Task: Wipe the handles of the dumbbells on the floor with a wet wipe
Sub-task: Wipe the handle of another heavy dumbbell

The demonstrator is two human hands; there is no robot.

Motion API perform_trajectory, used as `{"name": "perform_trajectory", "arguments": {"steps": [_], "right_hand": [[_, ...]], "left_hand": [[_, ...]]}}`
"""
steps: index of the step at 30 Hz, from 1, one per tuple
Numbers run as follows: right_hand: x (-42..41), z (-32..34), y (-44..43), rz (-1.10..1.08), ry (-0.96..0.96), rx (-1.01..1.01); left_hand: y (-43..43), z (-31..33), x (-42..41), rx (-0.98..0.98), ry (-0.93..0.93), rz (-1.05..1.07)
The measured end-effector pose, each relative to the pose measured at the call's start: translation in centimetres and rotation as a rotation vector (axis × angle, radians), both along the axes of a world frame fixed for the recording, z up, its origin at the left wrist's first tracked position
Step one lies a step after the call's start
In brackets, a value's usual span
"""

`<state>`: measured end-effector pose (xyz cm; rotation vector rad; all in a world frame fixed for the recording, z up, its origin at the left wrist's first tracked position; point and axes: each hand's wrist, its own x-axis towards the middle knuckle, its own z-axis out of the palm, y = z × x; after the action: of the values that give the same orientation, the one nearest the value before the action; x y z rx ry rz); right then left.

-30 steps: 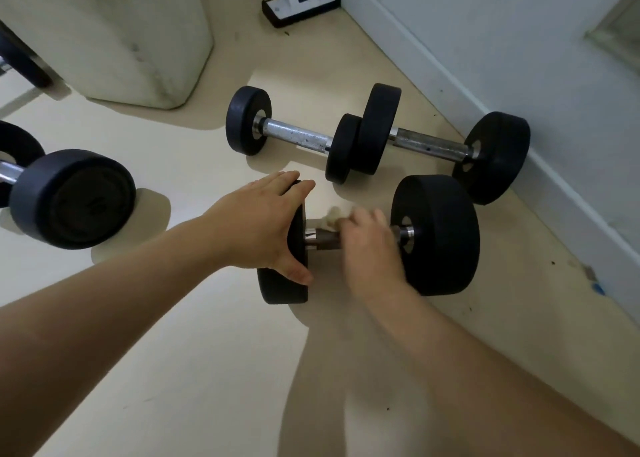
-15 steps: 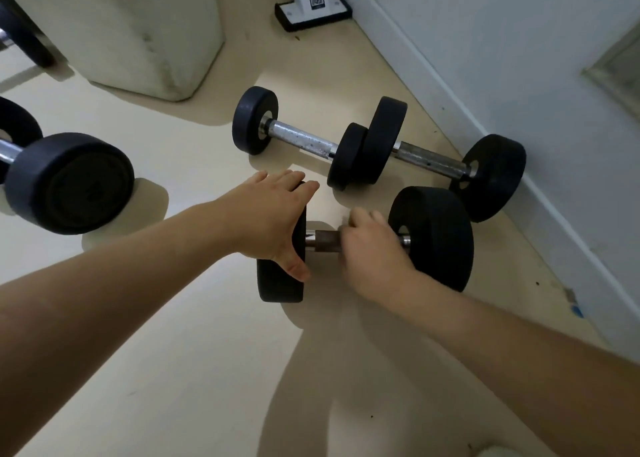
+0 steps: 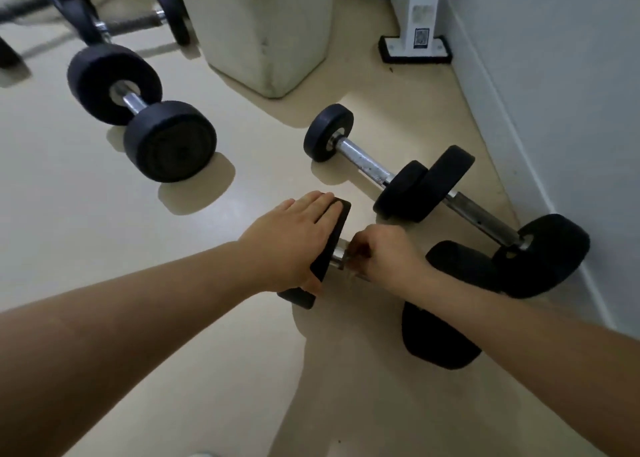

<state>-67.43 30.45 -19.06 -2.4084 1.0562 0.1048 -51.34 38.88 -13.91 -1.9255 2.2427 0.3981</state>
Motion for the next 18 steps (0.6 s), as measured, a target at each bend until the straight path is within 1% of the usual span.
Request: {"name": "perform_trajectory", "arguments": {"steps": [2, 4, 5, 6, 8, 10, 12, 13, 16, 17, 18], "right_hand": [[-0.9, 0.5, -0.3, 0.054, 0.033, -0.027], [-2.3, 1.5, -0.4, 0.179, 0.215, -0.099], [-3.0, 2.0, -0.5, 0.198, 0.288, -0.113], [-3.2, 2.3, -0.6, 0.198, 0.317, -0.110], [-2.4, 2.1, -0.5, 0.198, 0.252, -0.094], [-0.5, 1.6, -0.2, 0.111, 0.095, 0.013], [0.7, 1.5, -0.3, 0.055, 0.005, 0.094], [0.4, 1.6, -0.5, 0.080, 0.036, 0.094], [-2.2, 2.0, -1.4, 0.214, 0.226, 0.084], [-2.7, 2.0, -1.3, 0.225, 0.239, 0.095], [-2.5, 1.9, -1.0, 0.222, 0.212, 0.097]], "left_hand": [[0.3, -0.1, -0.2, -0.011, -0.009, 0.034], [0.8, -0.3, -0.8, -0.008, 0.017, 0.092], [1.1, -0.3, -1.1, -0.001, 0.033, 0.129], [1.5, -0.2, -1.4, -0.002, 0.039, 0.161], [2.3, -0.2, -2.0, -0.024, 0.018, 0.205], [2.8, -0.4, -2.5, -0.050, -0.003, 0.224], [3.7, -0.8, -2.9, -0.088, -0.008, 0.260], [4.2, -1.1, -3.0, -0.106, -0.013, 0.269], [6.2, -1.7, -3.3, -0.119, 0.020, 0.293], [6.6, -1.6, -3.5, -0.121, 0.051, 0.310], [6.9, -1.4, -3.7, -0.134, 0.094, 0.339]]}}
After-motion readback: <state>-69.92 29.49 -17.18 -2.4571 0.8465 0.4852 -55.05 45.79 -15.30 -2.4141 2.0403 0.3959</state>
